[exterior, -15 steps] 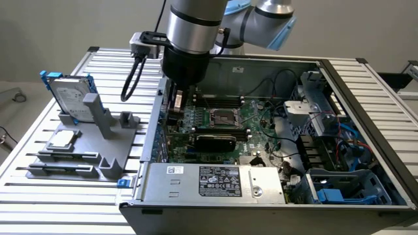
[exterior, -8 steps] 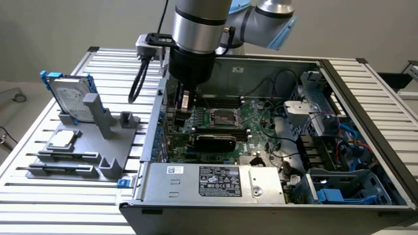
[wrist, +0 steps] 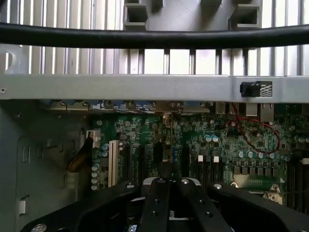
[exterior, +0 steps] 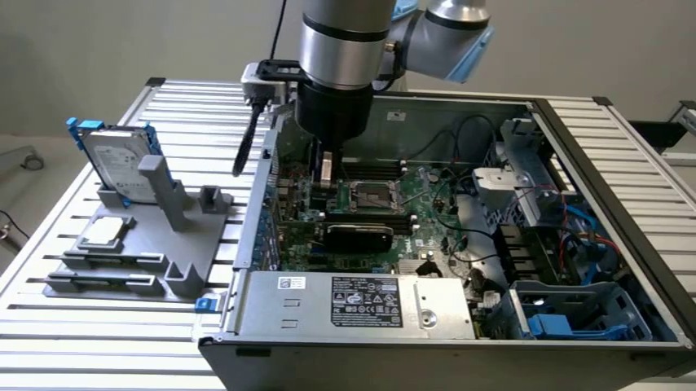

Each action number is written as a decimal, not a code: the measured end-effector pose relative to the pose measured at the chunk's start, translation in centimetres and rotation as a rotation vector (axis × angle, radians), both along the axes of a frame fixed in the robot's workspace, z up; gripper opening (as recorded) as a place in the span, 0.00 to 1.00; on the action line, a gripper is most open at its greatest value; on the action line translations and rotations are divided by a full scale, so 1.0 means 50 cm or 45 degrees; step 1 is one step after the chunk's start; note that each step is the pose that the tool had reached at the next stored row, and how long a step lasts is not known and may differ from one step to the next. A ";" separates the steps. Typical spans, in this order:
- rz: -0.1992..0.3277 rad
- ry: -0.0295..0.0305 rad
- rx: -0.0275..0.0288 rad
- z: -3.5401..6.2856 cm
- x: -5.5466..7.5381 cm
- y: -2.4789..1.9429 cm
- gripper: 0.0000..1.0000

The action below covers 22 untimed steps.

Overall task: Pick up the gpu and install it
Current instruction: 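Insert the gpu into the slot, then press down on the gpu until it lock into place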

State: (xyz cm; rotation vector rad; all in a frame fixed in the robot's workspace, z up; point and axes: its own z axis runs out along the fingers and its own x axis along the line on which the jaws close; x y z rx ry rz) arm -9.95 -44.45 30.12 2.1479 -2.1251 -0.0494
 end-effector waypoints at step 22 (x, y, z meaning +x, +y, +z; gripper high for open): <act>0.002 -0.0577 0.0217 0.000 0.059 0.0000 0.11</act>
